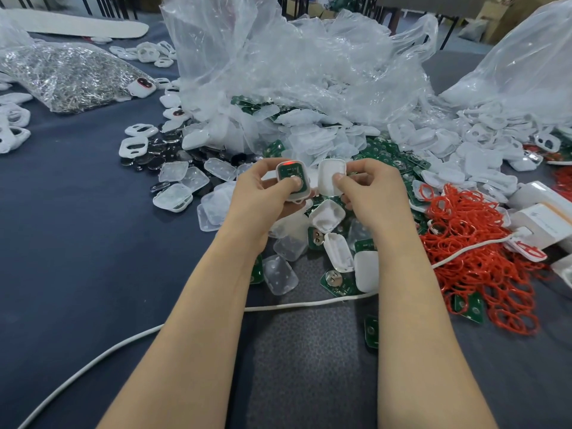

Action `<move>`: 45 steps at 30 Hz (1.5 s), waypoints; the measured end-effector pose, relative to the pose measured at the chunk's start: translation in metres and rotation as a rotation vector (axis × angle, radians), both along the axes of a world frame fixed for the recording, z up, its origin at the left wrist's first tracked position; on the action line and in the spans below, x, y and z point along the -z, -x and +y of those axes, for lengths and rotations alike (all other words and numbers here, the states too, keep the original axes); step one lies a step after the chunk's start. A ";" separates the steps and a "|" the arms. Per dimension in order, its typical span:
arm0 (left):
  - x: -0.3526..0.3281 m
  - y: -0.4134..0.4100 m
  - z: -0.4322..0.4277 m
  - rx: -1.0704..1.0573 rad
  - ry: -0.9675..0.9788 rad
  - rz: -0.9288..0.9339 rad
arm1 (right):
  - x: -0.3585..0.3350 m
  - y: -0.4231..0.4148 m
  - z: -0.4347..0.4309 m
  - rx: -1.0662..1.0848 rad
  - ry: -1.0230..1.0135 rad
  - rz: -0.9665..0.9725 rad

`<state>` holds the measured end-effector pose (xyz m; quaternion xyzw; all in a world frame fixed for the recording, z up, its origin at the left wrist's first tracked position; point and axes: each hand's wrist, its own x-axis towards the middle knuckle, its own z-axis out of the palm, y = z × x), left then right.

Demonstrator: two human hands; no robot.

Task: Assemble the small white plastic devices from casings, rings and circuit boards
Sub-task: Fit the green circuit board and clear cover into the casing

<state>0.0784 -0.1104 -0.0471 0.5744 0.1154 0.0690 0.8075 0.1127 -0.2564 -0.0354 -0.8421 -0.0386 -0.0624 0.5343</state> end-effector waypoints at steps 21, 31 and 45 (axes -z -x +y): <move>-0.002 -0.007 -0.003 -0.043 0.208 0.130 | -0.004 0.006 0.020 -0.222 -0.402 0.084; 0.000 -0.007 -0.003 -0.039 0.208 0.113 | 0.000 0.008 0.030 -0.163 -0.093 -0.037; 0.004 -0.002 -0.007 0.002 -0.105 -0.027 | 0.003 0.009 0.030 -0.071 -0.013 -0.103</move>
